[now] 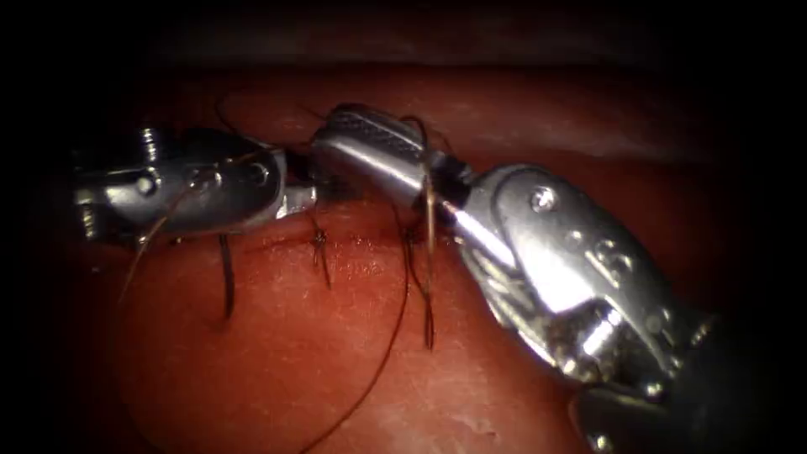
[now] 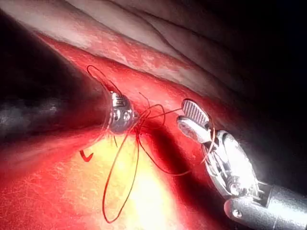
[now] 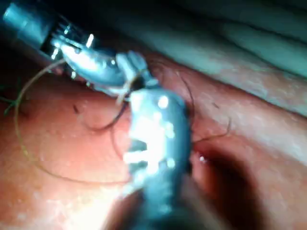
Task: Wound Closure
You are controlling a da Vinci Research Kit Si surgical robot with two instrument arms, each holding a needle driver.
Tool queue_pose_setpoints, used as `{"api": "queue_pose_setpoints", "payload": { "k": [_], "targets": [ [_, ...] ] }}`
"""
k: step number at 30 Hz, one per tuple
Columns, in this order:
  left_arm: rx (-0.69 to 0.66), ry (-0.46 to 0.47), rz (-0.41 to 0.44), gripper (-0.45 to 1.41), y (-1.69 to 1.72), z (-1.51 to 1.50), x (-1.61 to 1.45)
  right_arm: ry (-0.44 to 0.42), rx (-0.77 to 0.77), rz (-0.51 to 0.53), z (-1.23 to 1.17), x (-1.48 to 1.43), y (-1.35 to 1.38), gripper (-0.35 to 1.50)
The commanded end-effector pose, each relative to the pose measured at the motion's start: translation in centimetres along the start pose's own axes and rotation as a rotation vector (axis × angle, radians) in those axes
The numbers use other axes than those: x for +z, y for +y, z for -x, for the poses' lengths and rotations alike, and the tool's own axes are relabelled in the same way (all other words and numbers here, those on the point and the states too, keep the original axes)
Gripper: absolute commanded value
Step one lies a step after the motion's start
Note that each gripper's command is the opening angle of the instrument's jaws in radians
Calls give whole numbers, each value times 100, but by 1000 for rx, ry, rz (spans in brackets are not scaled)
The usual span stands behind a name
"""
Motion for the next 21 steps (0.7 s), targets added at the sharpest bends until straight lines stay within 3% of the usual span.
{"api": "queue_pose_setpoints", "payload": {
  "k": [1,6,15,18,19,21],
  "targets": [
    [22,-9,-1,-35,4,-3,7,11,8,23,5,12,3,86],
    [42,-12,9,-35,18,-9,1,1,-12,113,8,12,13,86],
    [58,-12,40,-35,26,-6,-26,-139,-65,291,21,4,46,65],
    [60,-13,39,-35,23,-4,-33,-182,-85,301,29,3,57,63],
    [61,-13,37,-35,20,-3,-37,-250,-106,249,36,8,67,68],
    [61,-14,36,-35,18,-3,-38,-259,-101,199,39,9,71,73]
  ]
}}
